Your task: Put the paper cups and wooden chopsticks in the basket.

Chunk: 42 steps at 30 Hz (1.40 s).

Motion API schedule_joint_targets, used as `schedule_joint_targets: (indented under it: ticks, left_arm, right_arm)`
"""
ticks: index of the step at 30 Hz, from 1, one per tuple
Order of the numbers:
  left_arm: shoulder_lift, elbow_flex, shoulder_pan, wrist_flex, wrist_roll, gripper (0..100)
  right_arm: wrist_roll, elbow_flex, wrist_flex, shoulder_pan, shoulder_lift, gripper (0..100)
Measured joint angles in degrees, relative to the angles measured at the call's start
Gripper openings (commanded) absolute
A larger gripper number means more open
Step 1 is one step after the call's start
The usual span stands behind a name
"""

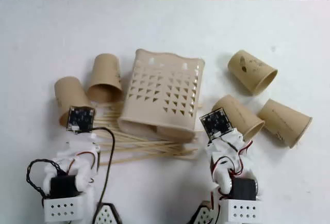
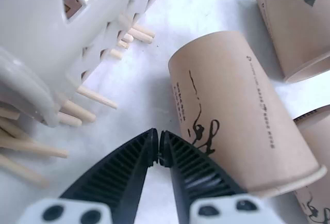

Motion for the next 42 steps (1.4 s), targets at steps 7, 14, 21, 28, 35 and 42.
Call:
schedule_joint_targets:
  ticks: [7,14,21,28,35,42]
  left_arm:
    - [0.00,0.00,0.00,0.00,0.00,3]
    - [0.00,0.00,0.00,0.00,0.00,3]
    - [0.00,0.00,0.00,0.00,0.00,3]
    - [0.00,0.00,0.00,0.00,0.00,3]
    - [0.00,0.00,0.00,0.00,0.00,3]
    - [0.00,0.00,0.00,0.00,0.00,3]
  right_arm:
    - [0.00,0.00,0.00,0.00,0.00,2.5]
    - [0.00,0.00,0.00,0.00,0.00,2.5]
    - [0.00,0.00,0.00,0.00,0.00,2.5]
    - [0.00,0.00,0.00,-1.05,0.00,2.6]
    - [0.00,0.00,0.00,-1.58,0.00,2.7]
    - [0.00,0.00,0.00,-1.58,0.00,2.8]
